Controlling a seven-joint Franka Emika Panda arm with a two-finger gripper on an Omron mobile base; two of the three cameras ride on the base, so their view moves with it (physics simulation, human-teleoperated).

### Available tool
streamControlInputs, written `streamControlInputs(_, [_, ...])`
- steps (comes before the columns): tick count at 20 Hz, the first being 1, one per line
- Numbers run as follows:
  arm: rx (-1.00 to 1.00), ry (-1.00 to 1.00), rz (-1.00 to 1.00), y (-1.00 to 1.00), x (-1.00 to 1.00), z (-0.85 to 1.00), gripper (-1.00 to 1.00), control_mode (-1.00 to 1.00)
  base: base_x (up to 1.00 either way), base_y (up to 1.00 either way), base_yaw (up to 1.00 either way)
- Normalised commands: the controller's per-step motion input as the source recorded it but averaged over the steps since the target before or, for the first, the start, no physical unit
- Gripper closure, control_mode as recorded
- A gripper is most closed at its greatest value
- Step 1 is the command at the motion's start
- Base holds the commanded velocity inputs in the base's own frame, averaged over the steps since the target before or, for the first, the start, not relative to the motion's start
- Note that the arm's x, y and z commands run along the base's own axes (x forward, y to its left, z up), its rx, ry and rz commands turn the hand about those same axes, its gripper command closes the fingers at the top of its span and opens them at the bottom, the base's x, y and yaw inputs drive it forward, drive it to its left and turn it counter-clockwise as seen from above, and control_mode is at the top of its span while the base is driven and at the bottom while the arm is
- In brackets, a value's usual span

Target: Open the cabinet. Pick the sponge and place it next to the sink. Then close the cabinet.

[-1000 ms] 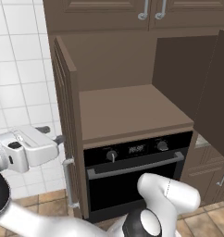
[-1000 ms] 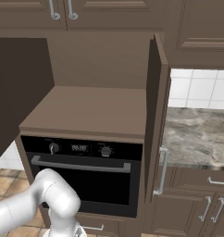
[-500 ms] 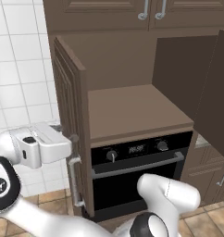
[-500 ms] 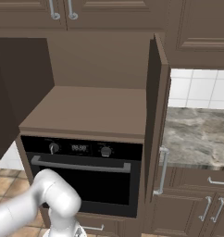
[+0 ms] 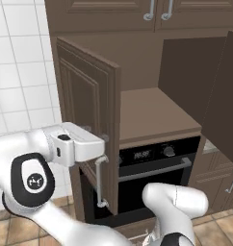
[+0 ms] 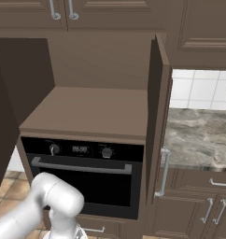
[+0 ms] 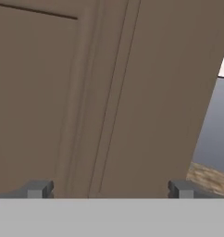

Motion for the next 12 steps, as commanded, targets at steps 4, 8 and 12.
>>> streamControlInputs(4, [0.0,0.0,0.07,-0.66,0.11,0.0,-1.0,-1.0,0.0,0.0,0.0])
streamControlInputs(8, [0.0,0.0,0.11,-0.66,0.26,0.0,-1.0,-1.0,0.0,0.0,0.0])
streamControlInputs(12, [0.0,0.0,0.13,-0.61,0.34,0.0,-1.0,-1.0,0.0,0.0,0.0])
